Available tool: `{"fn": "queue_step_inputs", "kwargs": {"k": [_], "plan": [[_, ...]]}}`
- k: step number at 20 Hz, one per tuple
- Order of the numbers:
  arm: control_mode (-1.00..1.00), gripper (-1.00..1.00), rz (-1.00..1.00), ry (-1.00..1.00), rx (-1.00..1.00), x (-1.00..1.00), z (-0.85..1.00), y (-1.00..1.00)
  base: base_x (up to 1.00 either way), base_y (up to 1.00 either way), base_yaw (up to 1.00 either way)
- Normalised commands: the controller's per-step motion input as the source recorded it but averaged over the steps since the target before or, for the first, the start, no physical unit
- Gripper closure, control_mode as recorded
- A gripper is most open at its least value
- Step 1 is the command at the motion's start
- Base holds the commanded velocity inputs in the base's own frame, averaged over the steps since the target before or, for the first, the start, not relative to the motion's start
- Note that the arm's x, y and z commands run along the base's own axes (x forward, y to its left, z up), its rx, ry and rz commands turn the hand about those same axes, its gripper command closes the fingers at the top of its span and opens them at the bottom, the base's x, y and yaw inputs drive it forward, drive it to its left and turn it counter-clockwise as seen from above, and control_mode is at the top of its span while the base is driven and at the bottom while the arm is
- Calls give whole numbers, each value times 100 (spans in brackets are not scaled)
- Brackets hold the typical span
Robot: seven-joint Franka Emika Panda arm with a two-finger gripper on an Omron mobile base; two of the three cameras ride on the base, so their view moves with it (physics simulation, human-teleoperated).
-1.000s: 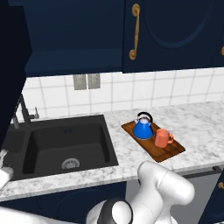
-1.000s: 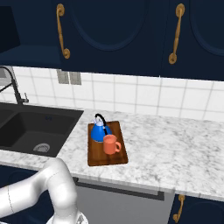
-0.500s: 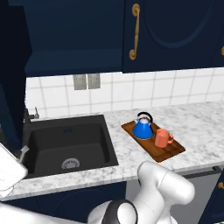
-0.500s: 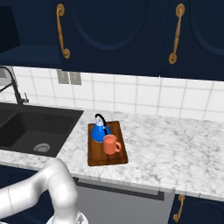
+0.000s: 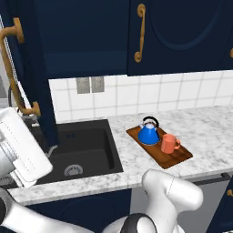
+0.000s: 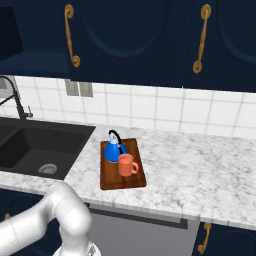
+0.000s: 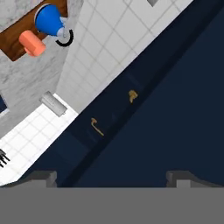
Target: Pick the kettle from the counter and place it on the tray. Then pick the mug from the cabinet and place it on the tray. Then close the cabinet doors.
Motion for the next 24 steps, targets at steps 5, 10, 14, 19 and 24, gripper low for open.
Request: {"fn": "queue_step_inputs", "kwargs": {"k": [5,10,14,19,24], "plan": [[-100,-100,0,0,14,60,0,-72,0,0,0],[-100,-100,0,0,15,68,0,-70,0,0,0],[-100,-100,1,0,17,73,0,-74,0,0,0],[-100,-100,6,0,18,79,0,-68,0,0,0],[-100,-100,13,-1,19,81,0,-60,0,0,0]]}}
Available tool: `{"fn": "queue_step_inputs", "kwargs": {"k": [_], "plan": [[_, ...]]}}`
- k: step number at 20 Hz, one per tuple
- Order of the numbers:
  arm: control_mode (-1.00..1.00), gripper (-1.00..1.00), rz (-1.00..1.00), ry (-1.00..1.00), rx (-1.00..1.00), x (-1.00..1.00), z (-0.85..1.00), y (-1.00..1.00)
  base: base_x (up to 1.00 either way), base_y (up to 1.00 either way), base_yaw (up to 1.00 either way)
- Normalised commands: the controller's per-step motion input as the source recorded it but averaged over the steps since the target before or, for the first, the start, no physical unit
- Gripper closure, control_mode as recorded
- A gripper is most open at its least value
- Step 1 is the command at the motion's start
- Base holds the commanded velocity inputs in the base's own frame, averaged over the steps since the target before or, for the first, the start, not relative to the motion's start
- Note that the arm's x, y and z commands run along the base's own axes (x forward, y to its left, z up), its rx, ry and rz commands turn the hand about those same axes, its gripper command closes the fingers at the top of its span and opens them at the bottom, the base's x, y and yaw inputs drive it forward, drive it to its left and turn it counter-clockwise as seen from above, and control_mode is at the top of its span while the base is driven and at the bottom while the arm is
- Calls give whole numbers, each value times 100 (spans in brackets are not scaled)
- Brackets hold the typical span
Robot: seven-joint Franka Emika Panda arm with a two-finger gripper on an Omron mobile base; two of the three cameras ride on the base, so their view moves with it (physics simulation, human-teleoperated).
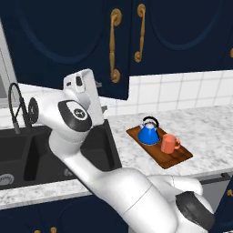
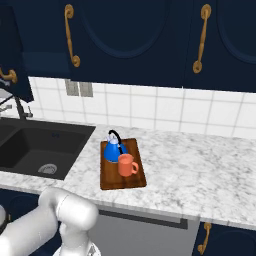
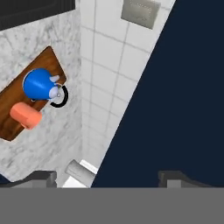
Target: Pick the kettle from the counter and place it on the tray. Then pick the mug from the cabinet and place it on the tray. Then close the cabinet doors.
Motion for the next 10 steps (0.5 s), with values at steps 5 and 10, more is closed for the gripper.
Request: {"fn": "queue_step_inputs", "kwargs": {"k": [5,10], "plan": [[-100,-100,18,-4,19,77,0,-57,0,0,0],[-100,-100,20,-5,19,78,0,-51,0,0,0]]}}
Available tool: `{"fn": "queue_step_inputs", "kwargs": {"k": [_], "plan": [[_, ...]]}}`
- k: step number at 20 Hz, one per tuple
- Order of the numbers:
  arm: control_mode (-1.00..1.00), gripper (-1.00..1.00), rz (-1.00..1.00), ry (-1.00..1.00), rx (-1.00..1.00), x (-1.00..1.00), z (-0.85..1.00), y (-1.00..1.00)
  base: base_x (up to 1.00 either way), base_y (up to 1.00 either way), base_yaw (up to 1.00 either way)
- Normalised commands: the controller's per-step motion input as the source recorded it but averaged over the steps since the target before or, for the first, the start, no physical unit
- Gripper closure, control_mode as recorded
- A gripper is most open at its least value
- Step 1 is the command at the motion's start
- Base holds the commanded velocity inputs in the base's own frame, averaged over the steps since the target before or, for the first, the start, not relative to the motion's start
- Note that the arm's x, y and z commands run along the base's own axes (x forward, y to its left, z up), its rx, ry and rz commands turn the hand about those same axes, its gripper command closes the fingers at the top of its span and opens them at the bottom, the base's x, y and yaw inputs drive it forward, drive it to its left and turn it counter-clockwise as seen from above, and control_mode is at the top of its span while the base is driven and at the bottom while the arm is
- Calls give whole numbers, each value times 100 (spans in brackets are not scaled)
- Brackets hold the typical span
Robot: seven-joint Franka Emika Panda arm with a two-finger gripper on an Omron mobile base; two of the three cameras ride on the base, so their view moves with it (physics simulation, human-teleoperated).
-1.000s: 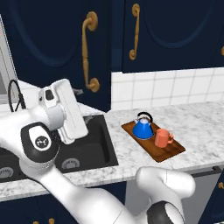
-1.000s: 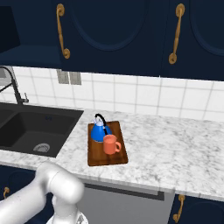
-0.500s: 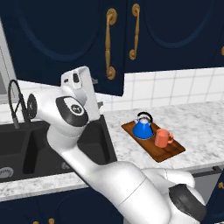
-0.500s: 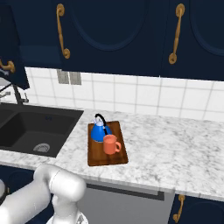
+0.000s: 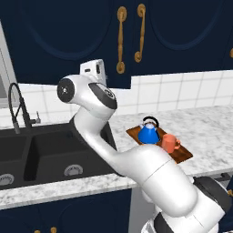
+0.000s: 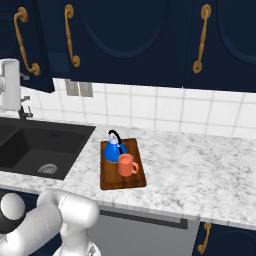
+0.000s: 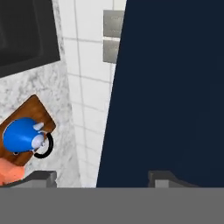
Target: Pick the kettle from the counter and place it on the tray. Then pick the mug from the cabinet and place it on the tray. Then close the cabinet doors.
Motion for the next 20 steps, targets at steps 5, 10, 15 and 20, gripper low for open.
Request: {"fn": "queue_step_inputs", "kwargs": {"k": [5,10,15,20], "plan": [[-100,-100,17,-2,16,84,0,-37,0,0,0],[-100,-100,10,0,11,92,0,-11,0,0,0],[-100,-100,7,0,8,73,-3,-2,0,0,0],[-100,-100,6,0,6,46,-23,-6,0,0,0]]}}
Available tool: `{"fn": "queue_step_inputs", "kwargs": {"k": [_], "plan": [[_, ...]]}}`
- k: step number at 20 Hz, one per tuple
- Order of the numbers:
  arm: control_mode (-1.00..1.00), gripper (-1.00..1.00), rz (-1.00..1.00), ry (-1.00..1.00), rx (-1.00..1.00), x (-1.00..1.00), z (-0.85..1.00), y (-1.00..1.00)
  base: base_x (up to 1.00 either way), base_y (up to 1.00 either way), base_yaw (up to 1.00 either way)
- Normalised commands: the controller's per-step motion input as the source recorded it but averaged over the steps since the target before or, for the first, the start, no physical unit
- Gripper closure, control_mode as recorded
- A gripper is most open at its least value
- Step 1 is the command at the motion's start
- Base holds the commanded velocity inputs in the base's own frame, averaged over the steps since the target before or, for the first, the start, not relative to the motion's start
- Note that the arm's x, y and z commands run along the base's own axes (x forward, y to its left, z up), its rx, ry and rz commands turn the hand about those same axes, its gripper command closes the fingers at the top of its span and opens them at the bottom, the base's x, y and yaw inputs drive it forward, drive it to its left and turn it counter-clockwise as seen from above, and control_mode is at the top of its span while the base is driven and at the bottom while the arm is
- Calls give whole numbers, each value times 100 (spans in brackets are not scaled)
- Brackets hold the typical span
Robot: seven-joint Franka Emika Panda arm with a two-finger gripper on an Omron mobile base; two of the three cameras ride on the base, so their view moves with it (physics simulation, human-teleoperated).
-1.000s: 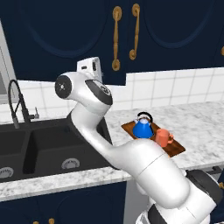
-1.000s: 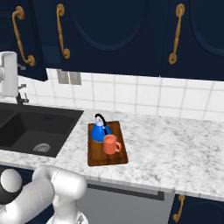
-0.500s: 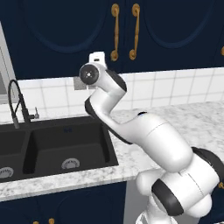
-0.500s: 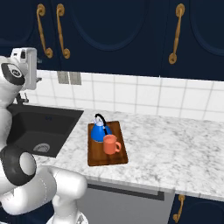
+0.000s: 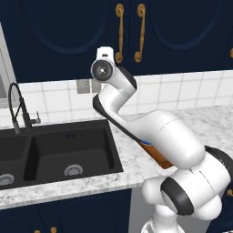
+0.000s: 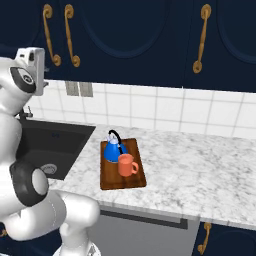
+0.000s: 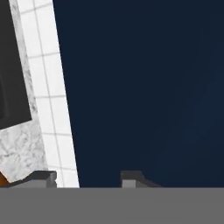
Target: Pick the kettle from the counter and place it on the tray. Then pick the mug from the cabinet and place it on the tray. Then close the cabinet doors.
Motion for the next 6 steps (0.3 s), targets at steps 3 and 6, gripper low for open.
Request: {"fn": "queue_step_inputs", "kwargs": {"k": [3,6], "plan": [[-100,-100,6,0,3,13,-38,-12,0,0,0],[-100,-100,5,0,3,16,-31,-13,0,0,0]]}}
